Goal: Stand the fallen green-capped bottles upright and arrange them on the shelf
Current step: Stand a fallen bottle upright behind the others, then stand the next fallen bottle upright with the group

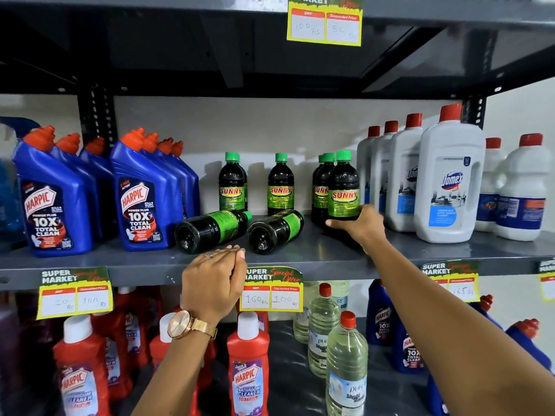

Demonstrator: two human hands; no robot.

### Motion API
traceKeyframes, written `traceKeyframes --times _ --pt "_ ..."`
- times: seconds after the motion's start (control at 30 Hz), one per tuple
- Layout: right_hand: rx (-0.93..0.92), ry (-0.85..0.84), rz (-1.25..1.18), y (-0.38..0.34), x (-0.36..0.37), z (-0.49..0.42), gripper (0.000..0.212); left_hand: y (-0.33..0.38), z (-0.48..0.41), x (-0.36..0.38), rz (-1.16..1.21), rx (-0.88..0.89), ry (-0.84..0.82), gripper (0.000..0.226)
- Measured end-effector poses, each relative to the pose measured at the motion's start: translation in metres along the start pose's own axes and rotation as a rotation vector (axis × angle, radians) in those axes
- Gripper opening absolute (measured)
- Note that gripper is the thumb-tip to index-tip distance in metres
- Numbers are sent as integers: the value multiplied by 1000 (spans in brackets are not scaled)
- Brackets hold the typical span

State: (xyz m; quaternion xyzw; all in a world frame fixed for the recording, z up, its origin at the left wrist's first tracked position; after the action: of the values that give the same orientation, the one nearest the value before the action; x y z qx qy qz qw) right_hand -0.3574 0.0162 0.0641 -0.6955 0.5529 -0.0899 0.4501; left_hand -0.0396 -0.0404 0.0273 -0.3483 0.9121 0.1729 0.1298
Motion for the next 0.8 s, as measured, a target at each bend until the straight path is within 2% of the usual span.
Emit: traceKeyframes --times 0.13,0.23,0.27,0.33,0.37,0.4,0.43,0.53,0.63,0.7,0.8 --pt "-10 -27 -20 -1 3 0 74 1 0 0 17 1 -34 43" --pt "-69 44 153 -13 -6 6 96 3 0 -3 24 66 -74 40" --pt "-144 135 212 -23 -13 10 94 2 1 -5 39 102 -85 40" --pt "-390 336 220 -52 -26 26 65 -1 1 -11 110 173 -98 40" --pt "-486 348 175 -65 -28 33 53 -5 1 -16 143 200 -89 40" --pt "-520 281 120 -75 -25 36 53 -10 1 -20 160 220 -62 41" --pt "-492 159 71 -82 -16 37 63 -17 1 -25 160 229 -23 42" --pt "-190 -243 -38 -95 16 33 95 -36 4 -32 137 222 72 41" --pt "64 -562 94 -101 42 33 113 -47 9 -31 123 212 132 39" --pt "190 -700 169 -97 56 32 107 -48 9 -29 87 217 154 38" --pt "374 -741 146 -85 70 31 96 -44 9 -27 38 239 174 34"
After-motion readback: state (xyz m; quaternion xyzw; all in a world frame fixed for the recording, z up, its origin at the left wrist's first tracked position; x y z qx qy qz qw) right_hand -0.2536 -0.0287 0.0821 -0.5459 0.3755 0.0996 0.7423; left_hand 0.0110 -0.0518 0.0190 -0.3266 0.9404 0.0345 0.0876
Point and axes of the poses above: each hand's wrist, its own z-axis away from the middle knuckle, its own x-axis out of the palm, y = z × x, the point moved 6 cm from there along -z, towards the middle knuckle, and after that the axes turned 13 degrees about -x, right-handed, at the moved point
